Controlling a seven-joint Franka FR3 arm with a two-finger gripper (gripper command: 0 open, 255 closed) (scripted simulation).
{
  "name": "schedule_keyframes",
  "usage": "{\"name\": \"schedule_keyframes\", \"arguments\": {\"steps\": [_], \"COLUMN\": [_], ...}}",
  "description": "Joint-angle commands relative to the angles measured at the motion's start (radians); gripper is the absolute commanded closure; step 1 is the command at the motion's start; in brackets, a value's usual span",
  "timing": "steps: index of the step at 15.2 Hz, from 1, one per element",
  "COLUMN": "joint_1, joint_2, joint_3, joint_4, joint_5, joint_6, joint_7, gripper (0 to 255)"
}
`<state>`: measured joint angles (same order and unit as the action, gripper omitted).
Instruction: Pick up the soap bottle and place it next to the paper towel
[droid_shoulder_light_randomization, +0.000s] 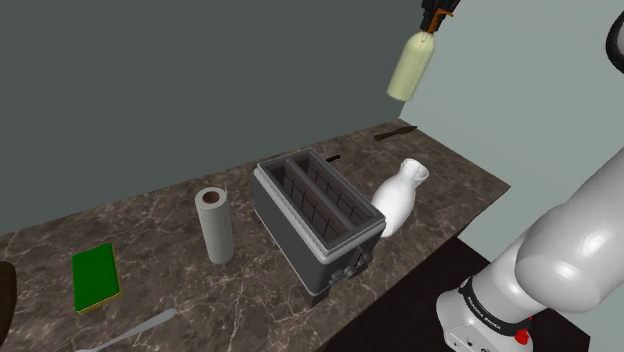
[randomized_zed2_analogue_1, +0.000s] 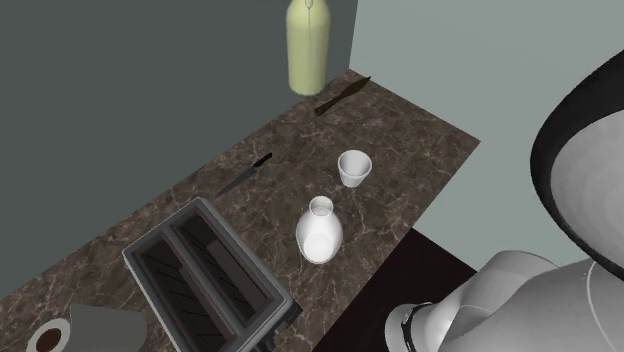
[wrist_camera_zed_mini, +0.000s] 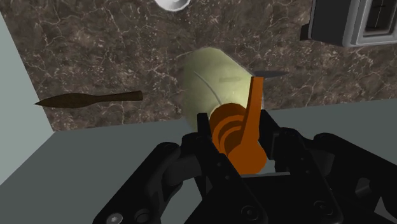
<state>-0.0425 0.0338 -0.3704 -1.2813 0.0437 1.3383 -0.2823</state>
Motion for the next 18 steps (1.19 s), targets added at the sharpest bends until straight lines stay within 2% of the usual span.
{"name": "schedule_keyframes", "arguments": {"steps": [1,9,18], "joint_1": [0.035,0.127,0.205], "joint_2": [-0.058,-0.229,-0.324], "joint_3": [0.030,0.160,0.313], "joint_4": [-0.070,-0.260,-0.361], "joint_5": [-0.023,-0.064,-0.047], "joint_6": [0.018,0.046,0.052], "joint_7": [0.059,0.276,0.510], "gripper": [255,255,255]}}
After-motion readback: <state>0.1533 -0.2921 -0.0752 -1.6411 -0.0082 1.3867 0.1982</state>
